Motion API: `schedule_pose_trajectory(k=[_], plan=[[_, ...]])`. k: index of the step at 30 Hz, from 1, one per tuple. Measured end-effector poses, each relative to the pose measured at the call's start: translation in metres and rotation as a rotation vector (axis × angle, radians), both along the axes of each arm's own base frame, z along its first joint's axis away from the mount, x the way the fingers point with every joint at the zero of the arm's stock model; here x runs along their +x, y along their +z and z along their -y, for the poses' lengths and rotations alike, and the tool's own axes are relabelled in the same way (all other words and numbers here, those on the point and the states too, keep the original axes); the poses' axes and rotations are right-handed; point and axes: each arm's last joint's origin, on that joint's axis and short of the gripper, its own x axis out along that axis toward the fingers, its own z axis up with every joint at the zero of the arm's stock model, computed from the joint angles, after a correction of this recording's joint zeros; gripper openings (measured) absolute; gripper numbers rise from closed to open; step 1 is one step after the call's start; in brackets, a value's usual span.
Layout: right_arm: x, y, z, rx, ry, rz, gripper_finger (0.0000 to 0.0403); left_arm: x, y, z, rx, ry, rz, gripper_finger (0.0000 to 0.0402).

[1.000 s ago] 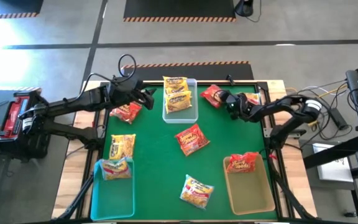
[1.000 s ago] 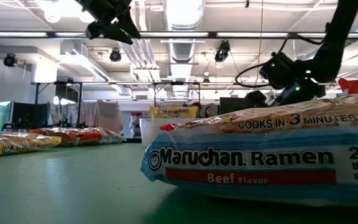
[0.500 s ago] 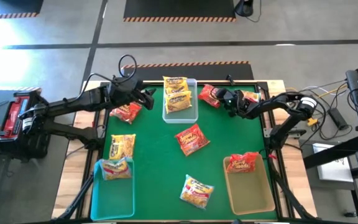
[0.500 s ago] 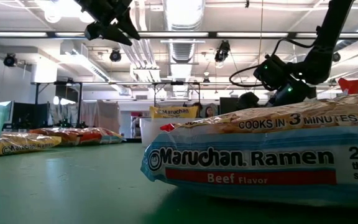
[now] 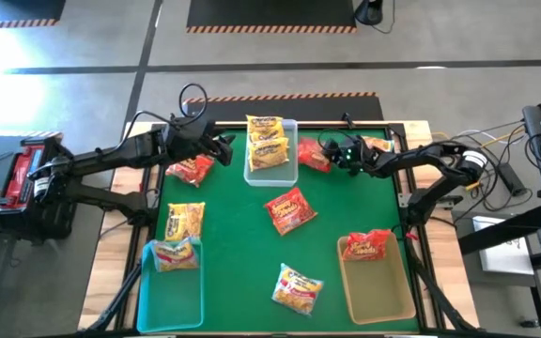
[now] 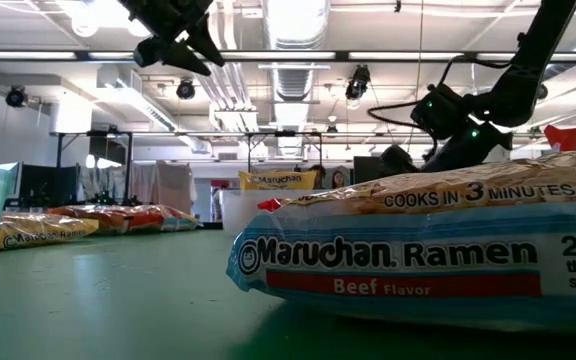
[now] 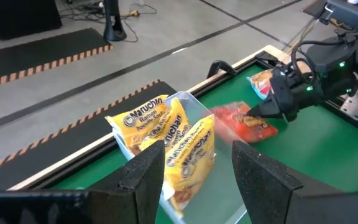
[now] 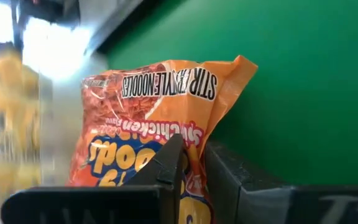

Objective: Sort Maruchan noodles
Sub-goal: Put the top right orange noodle pack into the orange bin

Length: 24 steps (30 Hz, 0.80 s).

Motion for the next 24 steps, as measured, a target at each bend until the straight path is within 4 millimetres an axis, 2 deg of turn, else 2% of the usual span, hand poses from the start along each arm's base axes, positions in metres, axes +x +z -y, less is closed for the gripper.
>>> schedule_pose_trajectory(k=[6,11,17,24], plan=[[-0.006,0.002,-0.01,0.062,0.21,-0.067,0.0044,0.007,-0.005,0.001,-0.067,-0.067,0.009,0.017],[-0.014,0.01,-0.019,0.077,0.339,-0.163,0.0044,0.024,-0.017,0.003,-0.121,-0.105,-0.001,0.017],[-0.022,0.022,-0.026,0.074,0.367,-0.178,0.0043,0.056,-0.033,0.011,-0.142,-0.173,0.023,0.017],[-0.026,0.029,-0.029,0.052,0.399,-0.197,0.0044,0.084,-0.052,0.024,-0.221,-0.272,0.049,0.017]])
